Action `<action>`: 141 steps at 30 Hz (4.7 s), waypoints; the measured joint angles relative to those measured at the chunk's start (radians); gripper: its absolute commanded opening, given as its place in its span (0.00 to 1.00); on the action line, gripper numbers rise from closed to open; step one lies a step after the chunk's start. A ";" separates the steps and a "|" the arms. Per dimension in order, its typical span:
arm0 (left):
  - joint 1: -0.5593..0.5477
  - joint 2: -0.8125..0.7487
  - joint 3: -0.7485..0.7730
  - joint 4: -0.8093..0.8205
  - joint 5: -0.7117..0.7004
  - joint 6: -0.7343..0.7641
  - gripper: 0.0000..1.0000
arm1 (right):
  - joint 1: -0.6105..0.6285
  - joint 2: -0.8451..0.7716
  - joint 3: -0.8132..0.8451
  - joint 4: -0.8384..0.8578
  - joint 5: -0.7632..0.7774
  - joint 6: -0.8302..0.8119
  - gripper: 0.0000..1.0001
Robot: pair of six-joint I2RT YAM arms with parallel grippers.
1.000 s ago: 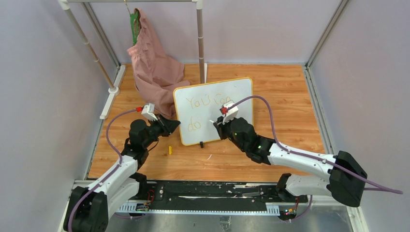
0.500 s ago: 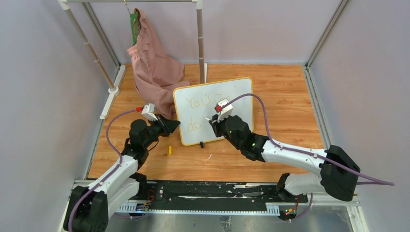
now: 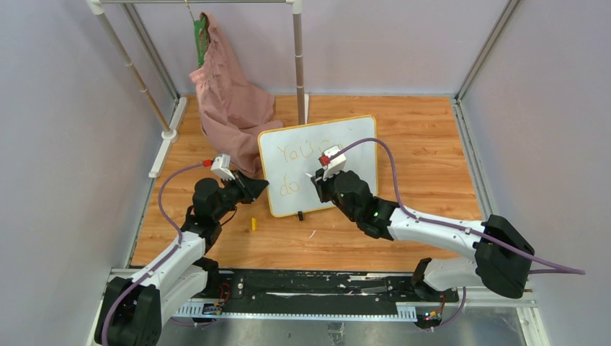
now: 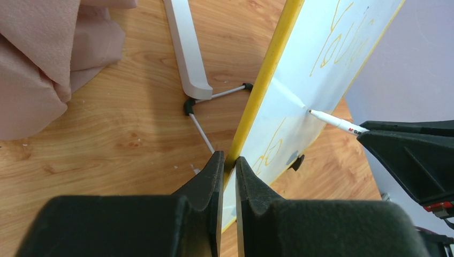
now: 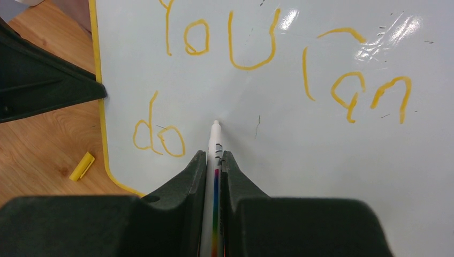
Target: Write a sentence on the whiteboard
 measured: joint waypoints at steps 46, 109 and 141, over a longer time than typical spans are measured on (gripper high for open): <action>0.000 0.002 0.000 0.000 0.000 0.000 0.00 | 0.035 -0.022 -0.051 -0.145 0.055 0.106 0.00; 0.000 0.002 0.000 0.000 0.000 0.000 0.00 | 0.024 0.008 0.016 -0.130 0.080 0.106 0.00; 0.000 0.002 0.000 0.000 0.000 0.000 0.00 | -0.033 -0.036 0.006 -0.105 0.063 0.082 0.00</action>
